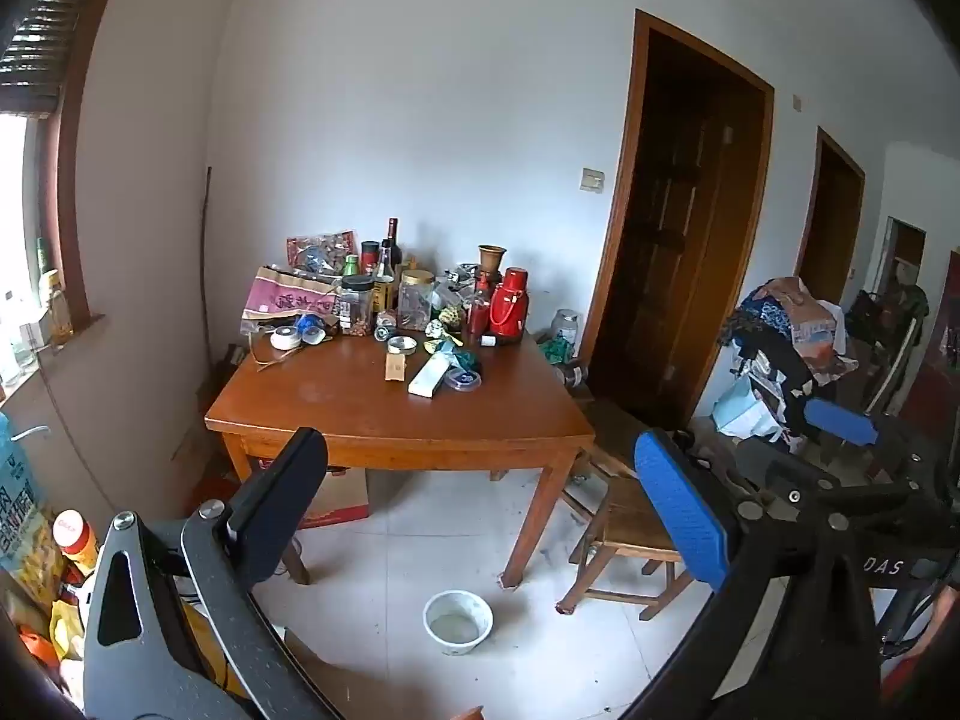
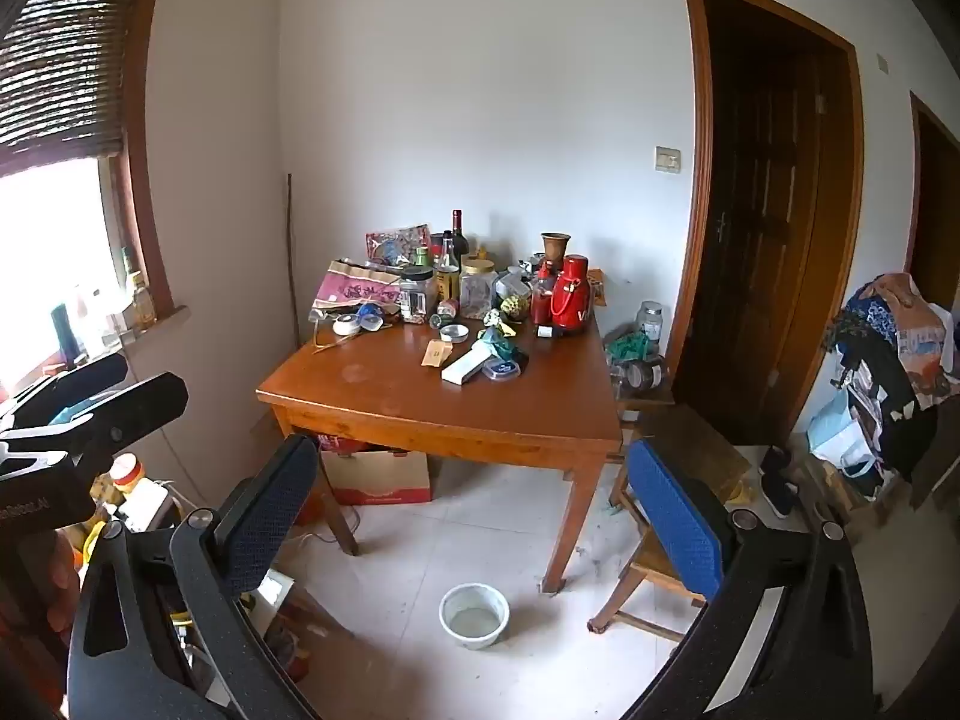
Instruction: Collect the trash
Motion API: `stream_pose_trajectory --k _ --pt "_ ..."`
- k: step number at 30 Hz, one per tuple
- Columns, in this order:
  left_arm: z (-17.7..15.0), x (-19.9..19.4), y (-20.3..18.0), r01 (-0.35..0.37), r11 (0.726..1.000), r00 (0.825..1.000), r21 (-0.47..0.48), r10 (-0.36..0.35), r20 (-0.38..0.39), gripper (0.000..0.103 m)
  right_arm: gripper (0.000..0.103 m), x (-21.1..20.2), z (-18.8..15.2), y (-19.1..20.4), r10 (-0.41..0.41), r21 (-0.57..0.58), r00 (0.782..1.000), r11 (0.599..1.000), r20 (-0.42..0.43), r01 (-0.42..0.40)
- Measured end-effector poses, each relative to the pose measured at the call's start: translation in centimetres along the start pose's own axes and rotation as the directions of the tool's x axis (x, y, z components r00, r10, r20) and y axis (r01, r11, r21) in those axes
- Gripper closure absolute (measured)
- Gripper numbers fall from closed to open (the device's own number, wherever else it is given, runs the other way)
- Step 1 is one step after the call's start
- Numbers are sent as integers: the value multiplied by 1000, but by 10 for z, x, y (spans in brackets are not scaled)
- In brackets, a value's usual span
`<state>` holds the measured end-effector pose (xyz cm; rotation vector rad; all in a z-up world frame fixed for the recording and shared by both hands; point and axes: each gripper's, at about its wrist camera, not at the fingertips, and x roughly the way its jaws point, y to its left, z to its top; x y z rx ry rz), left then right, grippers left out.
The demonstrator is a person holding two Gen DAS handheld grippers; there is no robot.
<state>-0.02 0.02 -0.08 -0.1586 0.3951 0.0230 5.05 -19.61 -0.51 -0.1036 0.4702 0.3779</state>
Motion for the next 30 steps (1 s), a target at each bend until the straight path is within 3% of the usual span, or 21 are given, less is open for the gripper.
stream_pose_trajectory --k 30 --pt "2 -6 4 7 999 1000 49 -5 -24 0 0 -8 3 3 -4 15 1000 1000 -10 4"
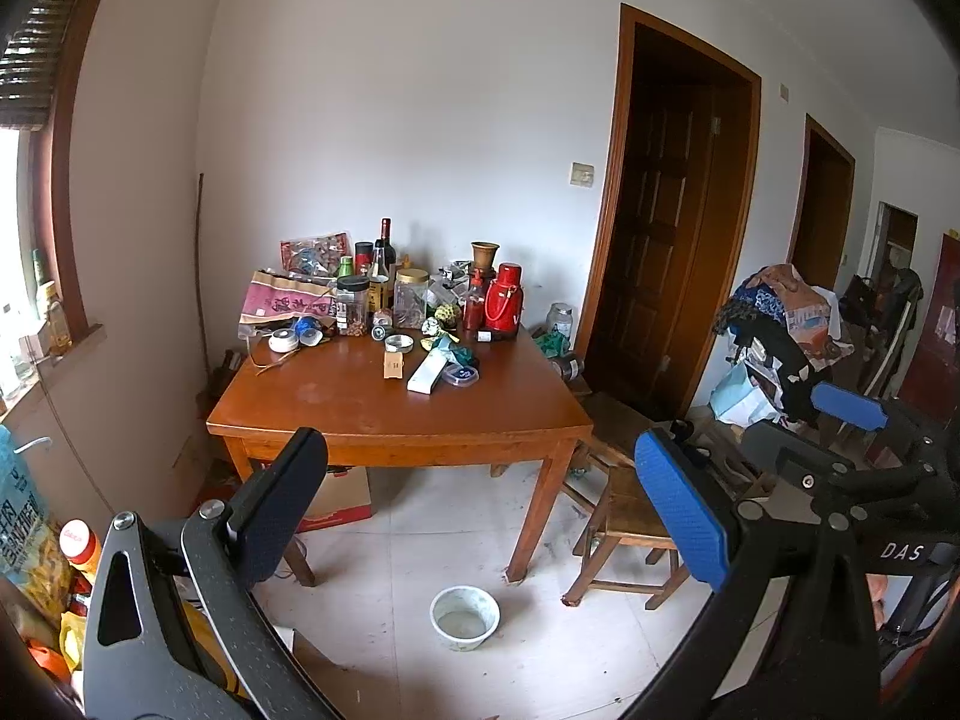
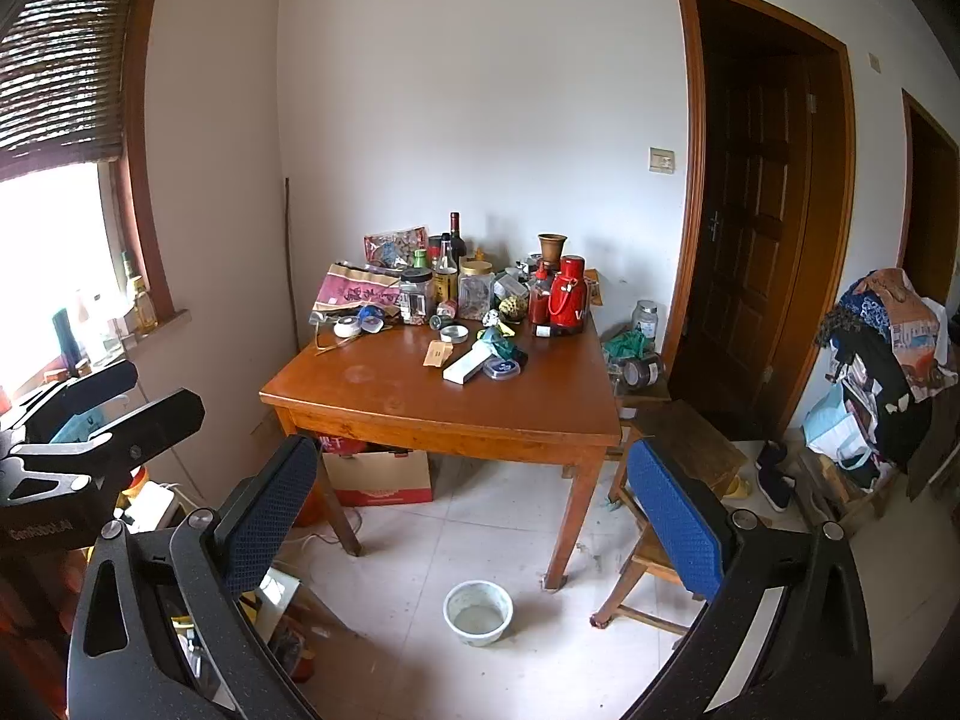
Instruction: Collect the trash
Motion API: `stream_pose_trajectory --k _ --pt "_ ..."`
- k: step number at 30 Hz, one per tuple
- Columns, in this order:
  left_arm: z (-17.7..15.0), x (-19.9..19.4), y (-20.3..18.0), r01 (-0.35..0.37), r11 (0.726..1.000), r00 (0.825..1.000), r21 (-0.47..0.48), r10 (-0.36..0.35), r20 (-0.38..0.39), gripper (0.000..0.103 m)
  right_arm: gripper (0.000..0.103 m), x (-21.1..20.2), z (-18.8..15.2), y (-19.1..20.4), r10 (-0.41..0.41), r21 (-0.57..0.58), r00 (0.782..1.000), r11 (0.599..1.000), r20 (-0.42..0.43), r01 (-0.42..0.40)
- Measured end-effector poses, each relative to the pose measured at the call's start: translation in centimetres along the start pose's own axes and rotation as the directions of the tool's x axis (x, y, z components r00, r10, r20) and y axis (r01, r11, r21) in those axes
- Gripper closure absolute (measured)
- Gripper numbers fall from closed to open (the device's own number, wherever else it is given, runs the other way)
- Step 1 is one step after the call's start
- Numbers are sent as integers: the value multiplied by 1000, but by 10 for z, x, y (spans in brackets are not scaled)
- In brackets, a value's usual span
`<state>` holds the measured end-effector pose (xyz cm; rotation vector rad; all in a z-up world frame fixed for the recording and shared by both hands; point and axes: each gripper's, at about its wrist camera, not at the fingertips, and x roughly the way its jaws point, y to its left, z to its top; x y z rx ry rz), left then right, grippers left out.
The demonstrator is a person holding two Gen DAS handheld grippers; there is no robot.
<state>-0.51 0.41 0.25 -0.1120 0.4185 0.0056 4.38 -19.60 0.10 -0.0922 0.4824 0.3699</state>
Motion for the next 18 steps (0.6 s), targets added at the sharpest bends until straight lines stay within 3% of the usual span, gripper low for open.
stream_pose_trajectory --k 18 --pt "-4 1 0 -10 1000 1000 -4 10 -8 0 0 0 0 0 2 4 1000 1000 3 -2"
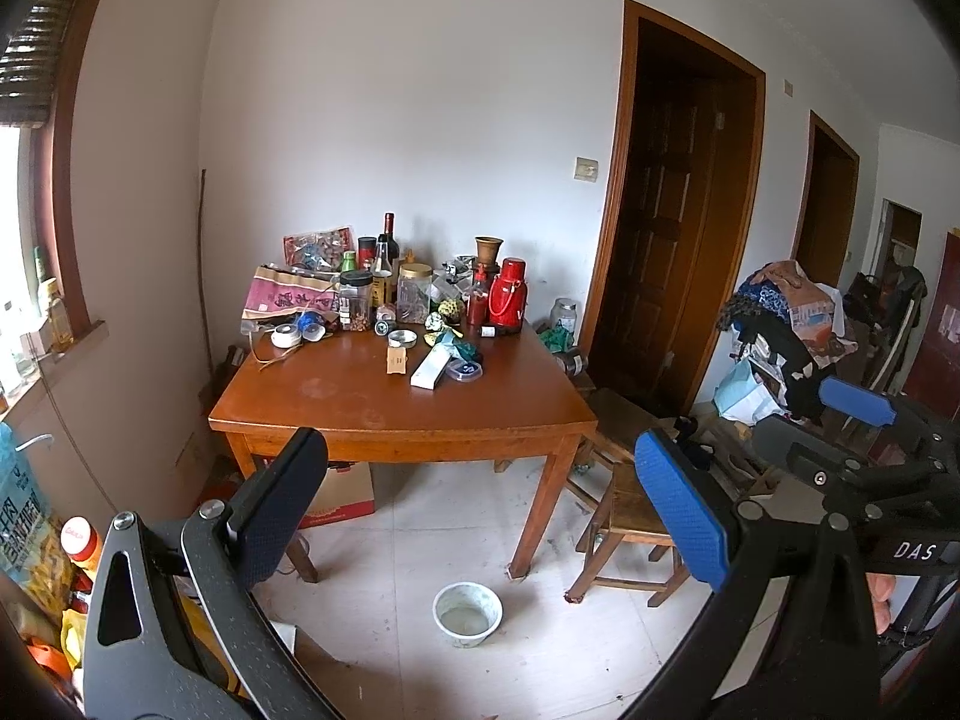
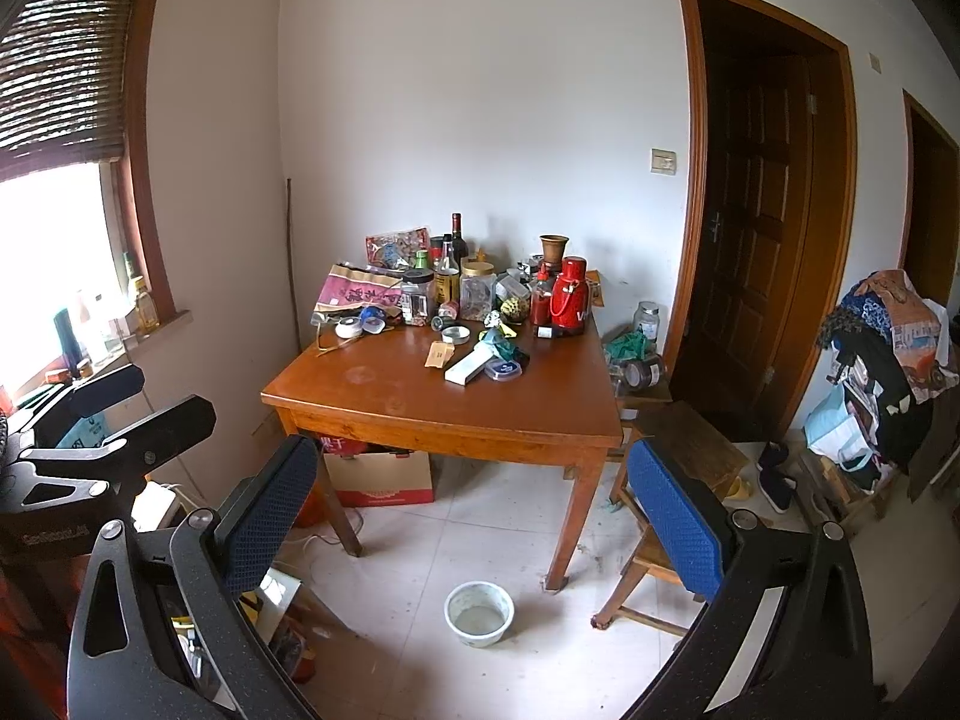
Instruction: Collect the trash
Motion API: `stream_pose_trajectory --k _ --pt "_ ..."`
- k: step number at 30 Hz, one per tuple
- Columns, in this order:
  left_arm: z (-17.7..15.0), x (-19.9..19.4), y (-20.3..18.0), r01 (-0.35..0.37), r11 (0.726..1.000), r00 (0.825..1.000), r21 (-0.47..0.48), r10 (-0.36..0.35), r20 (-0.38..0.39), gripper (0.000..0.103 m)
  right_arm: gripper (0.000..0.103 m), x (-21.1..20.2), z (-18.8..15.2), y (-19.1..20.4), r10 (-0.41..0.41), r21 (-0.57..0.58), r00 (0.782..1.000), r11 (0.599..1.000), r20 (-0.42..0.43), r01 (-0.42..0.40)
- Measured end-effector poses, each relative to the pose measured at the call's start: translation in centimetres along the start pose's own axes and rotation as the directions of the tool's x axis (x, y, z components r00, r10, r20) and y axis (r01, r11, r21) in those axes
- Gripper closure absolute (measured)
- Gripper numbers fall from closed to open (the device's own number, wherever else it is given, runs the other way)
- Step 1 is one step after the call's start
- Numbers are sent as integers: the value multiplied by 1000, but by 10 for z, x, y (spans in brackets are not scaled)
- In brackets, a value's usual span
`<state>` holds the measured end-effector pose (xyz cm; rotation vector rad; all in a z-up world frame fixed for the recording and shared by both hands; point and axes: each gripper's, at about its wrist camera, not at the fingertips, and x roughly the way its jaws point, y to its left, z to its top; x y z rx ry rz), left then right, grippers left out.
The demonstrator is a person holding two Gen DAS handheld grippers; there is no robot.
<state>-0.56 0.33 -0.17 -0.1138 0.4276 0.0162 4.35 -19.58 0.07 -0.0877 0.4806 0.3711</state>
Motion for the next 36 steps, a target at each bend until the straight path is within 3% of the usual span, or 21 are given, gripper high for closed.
stream_pose_trajectory --k 27,36 --pt "5 13 -9 -14 1000 1000 22 14 -26 0 0 -1 1 3 7 5 1000 1000 -8 -7" --pt "11 27 -21 -30 999 999 39 31 -27 0 0 16 4 0 18 10 1000 1000 -19 -18"
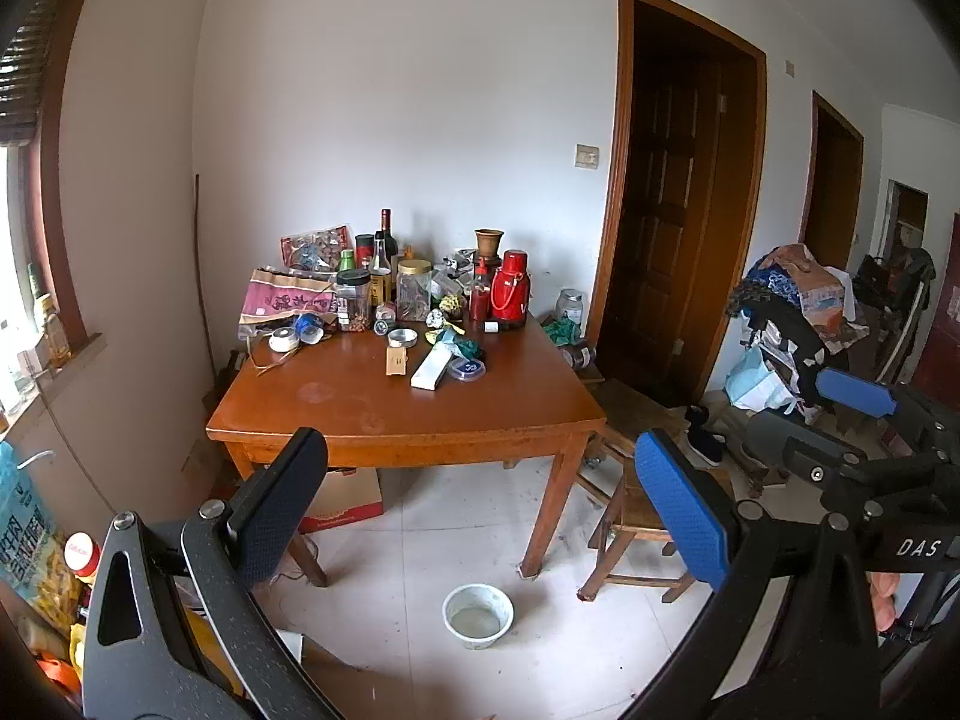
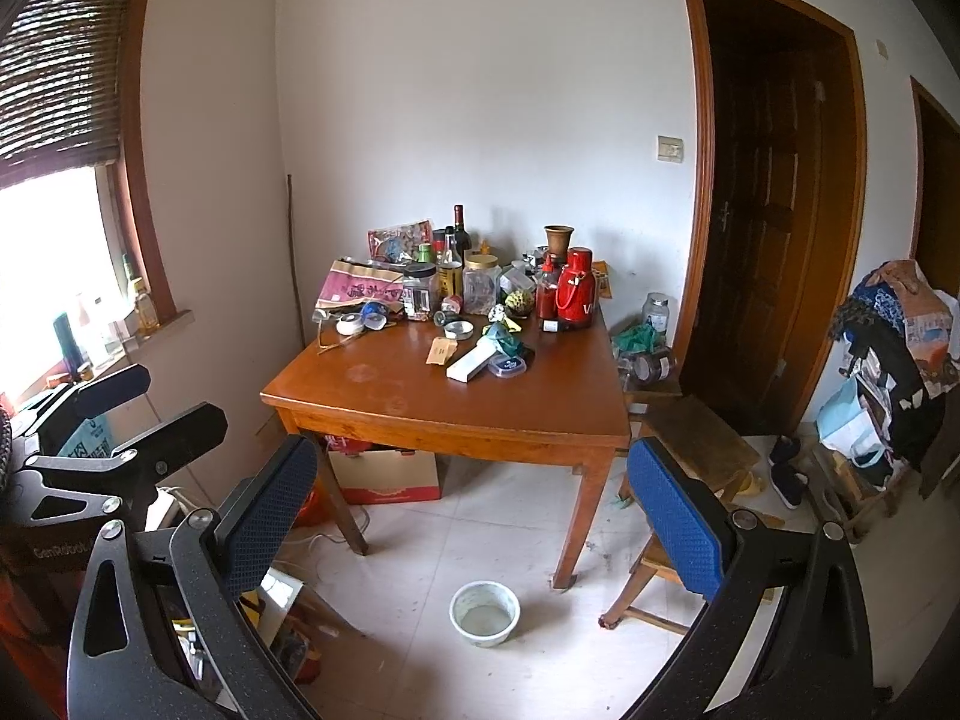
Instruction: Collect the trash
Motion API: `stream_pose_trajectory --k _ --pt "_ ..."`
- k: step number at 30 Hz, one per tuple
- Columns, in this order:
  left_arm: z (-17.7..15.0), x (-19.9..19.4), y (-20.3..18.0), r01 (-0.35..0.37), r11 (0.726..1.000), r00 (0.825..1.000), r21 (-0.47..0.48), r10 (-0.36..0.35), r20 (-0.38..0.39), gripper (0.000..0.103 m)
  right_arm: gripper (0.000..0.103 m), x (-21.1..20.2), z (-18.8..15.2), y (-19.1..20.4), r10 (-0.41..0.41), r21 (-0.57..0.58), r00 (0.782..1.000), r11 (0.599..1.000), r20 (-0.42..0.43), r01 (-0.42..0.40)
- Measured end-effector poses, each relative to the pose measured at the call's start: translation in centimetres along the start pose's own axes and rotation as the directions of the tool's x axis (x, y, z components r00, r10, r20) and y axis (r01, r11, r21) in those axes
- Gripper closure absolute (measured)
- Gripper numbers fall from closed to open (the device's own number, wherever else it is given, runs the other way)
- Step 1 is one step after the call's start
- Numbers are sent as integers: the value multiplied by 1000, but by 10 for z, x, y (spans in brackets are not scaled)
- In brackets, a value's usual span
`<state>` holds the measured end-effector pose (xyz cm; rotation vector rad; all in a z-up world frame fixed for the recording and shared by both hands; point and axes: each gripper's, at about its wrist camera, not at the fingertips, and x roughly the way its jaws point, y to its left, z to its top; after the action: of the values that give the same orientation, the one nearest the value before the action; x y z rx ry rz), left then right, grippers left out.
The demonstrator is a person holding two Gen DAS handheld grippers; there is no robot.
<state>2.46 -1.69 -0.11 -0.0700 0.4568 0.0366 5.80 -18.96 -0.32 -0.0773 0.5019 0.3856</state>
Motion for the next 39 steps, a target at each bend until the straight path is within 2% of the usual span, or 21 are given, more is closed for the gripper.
stream_pose_trajectory --k 12,20,27,35,39 --pt "17 36 -24 -49 998 999 -32 49 23 0 0 22 10 -44 9 -5 1000 1000 20 -9" --pt "39 82 -22 -96 994 995 -45 97 15 0 0 60 30 -72 -27 11 999 1000 21 27" --pt "57 145 9 -113 992 994 -53 113 3 0 0 112 44 -75 -57 31 998 998 9 57" --pt "93 246 71 -77 996 995 -49 73 -69 0 0 199 78 -53 -94 61 994 993 -60 98" --pt "112 288 98 -49 999 994 -12 48 -96 0 0 244 95 -38 -112 72 989 990 -98 120"
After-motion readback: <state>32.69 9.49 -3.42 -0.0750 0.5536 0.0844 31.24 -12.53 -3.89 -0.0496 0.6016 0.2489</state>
